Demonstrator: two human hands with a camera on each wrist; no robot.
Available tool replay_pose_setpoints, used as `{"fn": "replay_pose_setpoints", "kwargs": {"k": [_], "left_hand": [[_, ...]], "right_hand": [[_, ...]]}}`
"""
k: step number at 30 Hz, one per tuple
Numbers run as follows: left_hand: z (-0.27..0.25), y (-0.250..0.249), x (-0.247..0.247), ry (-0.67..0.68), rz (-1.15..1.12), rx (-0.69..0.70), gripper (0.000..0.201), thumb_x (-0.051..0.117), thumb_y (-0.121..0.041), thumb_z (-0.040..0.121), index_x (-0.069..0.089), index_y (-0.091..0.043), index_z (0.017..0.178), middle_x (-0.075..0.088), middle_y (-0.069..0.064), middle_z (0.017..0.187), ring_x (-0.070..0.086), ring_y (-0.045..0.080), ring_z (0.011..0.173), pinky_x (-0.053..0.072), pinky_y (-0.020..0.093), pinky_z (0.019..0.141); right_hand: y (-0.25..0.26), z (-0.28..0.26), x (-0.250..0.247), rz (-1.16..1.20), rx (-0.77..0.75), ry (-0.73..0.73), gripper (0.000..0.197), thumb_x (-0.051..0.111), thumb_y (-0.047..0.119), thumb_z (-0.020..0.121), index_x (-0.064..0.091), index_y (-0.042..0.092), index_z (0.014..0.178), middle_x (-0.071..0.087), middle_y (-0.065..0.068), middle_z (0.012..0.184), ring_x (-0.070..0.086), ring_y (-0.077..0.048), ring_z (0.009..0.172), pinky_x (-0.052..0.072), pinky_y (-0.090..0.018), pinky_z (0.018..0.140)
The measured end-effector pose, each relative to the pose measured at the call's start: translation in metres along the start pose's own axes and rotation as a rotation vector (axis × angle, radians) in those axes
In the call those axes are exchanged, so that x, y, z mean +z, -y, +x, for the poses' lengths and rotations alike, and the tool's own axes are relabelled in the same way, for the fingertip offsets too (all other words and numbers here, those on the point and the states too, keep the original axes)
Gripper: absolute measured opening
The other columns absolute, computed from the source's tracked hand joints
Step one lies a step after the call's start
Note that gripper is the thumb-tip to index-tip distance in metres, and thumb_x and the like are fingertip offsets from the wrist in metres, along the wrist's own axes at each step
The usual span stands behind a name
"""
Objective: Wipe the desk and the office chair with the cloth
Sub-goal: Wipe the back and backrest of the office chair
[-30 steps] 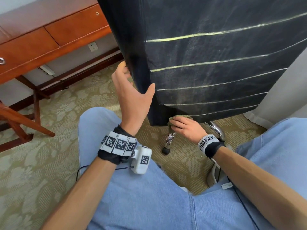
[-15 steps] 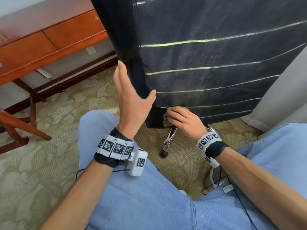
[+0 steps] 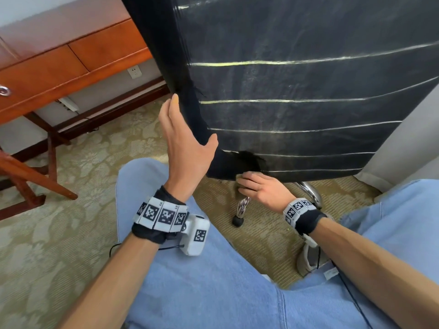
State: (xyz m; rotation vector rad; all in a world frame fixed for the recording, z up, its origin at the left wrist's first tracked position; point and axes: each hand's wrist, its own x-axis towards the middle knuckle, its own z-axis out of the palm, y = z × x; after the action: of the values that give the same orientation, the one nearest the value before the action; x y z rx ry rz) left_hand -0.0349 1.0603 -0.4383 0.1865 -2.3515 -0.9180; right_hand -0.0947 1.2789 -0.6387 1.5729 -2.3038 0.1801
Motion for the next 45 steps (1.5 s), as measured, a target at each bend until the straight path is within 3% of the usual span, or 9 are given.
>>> {"fn": "replay_pose_setpoints", "kwargs": {"k": [4, 12, 20, 26, 30, 33, 40, 43, 45], "left_hand": [[-0.002, -0.007, 0.012, 0.032, -0.032, 0.01, 0.1, 0.085, -0.02, 0.081, 0.023, -0.013, 0.159, 0.021, 0.005, 0.159, 0.032, 0.015, 0.146, 0.03, 0.013, 0.115], [0.001, -0.01, 0.023, 0.073, -0.043, -0.011, 0.107, 0.086, -0.021, 0.082, 0.015, -0.014, 0.162, 0.015, 0.005, 0.162, 0.031, 0.018, 0.148, 0.033, 0.018, 0.114], [0.006, -0.004, 0.018, 0.06, -0.048, -0.026, 0.109, 0.089, -0.023, 0.077, 0.019, -0.015, 0.16, 0.018, 0.005, 0.16, 0.032, 0.016, 0.147, 0.04, 0.03, 0.118], [0.01, -0.008, 0.026, 0.026, -0.027, -0.028, 0.112, 0.091, -0.026, 0.074, 0.018, -0.014, 0.159, 0.02, 0.008, 0.157, 0.034, 0.022, 0.145, 0.047, 0.042, 0.114], [0.01, -0.007, 0.022, 0.061, -0.022, -0.037, 0.113, 0.091, -0.026, 0.075, 0.017, -0.015, 0.16, 0.018, 0.008, 0.159, 0.033, 0.021, 0.147, 0.044, 0.038, 0.117], [0.009, -0.005, 0.018, 0.091, 0.013, -0.024, 0.116, 0.091, -0.025, 0.076, 0.014, -0.014, 0.162, 0.015, 0.007, 0.162, 0.031, 0.019, 0.147, 0.037, 0.021, 0.114], [0.008, -0.016, 0.023, 0.098, -0.005, 0.015, 0.118, 0.092, -0.022, 0.075, 0.013, -0.016, 0.162, 0.015, 0.008, 0.161, 0.034, 0.016, 0.142, 0.033, 0.002, 0.101], [0.011, -0.016, 0.027, 0.095, 0.005, 0.019, 0.12, 0.092, -0.021, 0.074, 0.011, -0.015, 0.162, 0.013, 0.01, 0.162, 0.033, 0.02, 0.144, 0.036, 0.015, 0.109], [0.012, -0.015, 0.029, 0.096, 0.002, 0.02, 0.12, 0.092, -0.02, 0.074, 0.01, -0.016, 0.162, 0.012, 0.009, 0.163, 0.033, 0.02, 0.145, 0.033, 0.01, 0.107]], "right_hand": [[-0.005, 0.015, -0.019, -0.064, 0.091, -0.157, 0.032, 0.054, 0.007, 0.098, 0.069, 0.009, 0.125, 0.061, -0.01, 0.141, 0.053, -0.032, 0.137, 0.041, -0.044, 0.117], [-0.009, -0.044, 0.03, 0.041, 0.218, 0.142, 0.036, 0.094, 0.01, 0.067, 0.08, 0.013, 0.1, 0.07, -0.004, 0.125, 0.062, -0.028, 0.122, 0.058, -0.04, 0.096], [-0.003, 0.008, -0.003, -0.052, 0.113, -0.163, 0.03, 0.054, 0.009, 0.098, 0.069, 0.009, 0.125, 0.061, -0.011, 0.142, 0.053, -0.033, 0.136, 0.04, -0.045, 0.117], [-0.023, -0.014, 0.002, -0.083, 0.179, -0.128, 0.031, 0.065, 0.007, 0.093, 0.07, 0.007, 0.123, 0.06, -0.01, 0.142, 0.053, -0.031, 0.135, 0.044, -0.044, 0.114], [-0.012, -0.029, 0.019, -0.02, 0.242, 0.025, 0.041, 0.087, 0.006, 0.076, 0.075, 0.008, 0.115, 0.063, -0.009, 0.136, 0.055, -0.031, 0.131, 0.054, -0.044, 0.103], [-0.006, -0.024, 0.016, -0.022, 0.23, 0.055, 0.04, 0.089, 0.007, 0.074, 0.076, 0.009, 0.111, 0.065, -0.009, 0.133, 0.057, -0.032, 0.13, 0.054, -0.043, 0.104], [-0.013, -0.008, -0.014, -0.07, 0.261, -0.148, 0.032, 0.065, 0.007, 0.095, 0.069, 0.008, 0.127, 0.058, -0.011, 0.145, 0.05, -0.032, 0.138, 0.043, -0.046, 0.115], [-0.019, -0.015, -0.014, -0.093, 0.274, -0.123, 0.034, 0.067, 0.005, 0.092, 0.07, 0.007, 0.126, 0.059, -0.012, 0.143, 0.052, -0.032, 0.137, 0.046, -0.045, 0.112], [-0.019, -0.026, -0.008, -0.09, 0.257, -0.061, 0.041, 0.074, 0.003, 0.083, 0.071, 0.006, 0.124, 0.061, -0.013, 0.14, 0.056, -0.033, 0.133, 0.052, -0.046, 0.106]]}}
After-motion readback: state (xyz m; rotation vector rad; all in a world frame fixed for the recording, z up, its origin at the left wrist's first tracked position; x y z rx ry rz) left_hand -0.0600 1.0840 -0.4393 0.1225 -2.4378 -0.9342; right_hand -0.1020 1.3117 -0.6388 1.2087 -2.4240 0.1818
